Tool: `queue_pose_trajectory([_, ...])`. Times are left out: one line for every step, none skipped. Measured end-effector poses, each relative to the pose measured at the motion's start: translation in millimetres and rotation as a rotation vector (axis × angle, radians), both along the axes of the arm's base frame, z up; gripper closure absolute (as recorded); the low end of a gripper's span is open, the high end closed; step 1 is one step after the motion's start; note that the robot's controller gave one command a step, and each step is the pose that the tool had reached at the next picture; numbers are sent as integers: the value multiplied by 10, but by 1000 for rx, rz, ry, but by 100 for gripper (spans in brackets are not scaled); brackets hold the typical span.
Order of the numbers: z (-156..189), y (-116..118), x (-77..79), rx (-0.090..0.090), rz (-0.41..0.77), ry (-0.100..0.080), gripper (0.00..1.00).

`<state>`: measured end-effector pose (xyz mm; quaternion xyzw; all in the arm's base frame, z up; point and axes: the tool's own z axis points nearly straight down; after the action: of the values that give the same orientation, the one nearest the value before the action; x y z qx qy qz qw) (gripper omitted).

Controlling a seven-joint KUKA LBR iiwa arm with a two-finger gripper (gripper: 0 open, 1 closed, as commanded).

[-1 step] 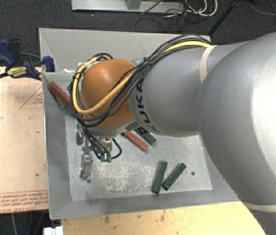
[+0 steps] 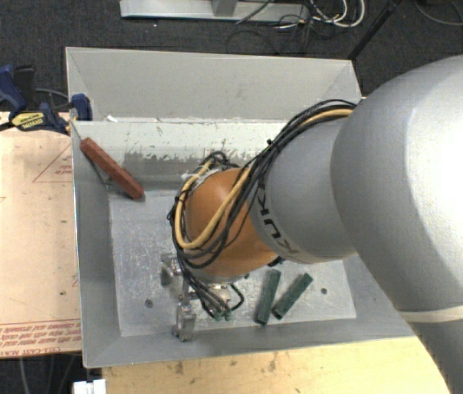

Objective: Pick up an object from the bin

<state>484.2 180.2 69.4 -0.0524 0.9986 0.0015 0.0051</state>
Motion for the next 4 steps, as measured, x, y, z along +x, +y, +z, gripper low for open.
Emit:
queue_pose_trajectory([315,-462,74,-2,-123,7,0])
queue_pose_trajectory([89,-1233,457,-6,126,7,0])
queue_pose_trajectory([26,-2139,66,-7,296,-7,0])
queue_pose_trajectory([6,-2573,247,-6,265,4,0])
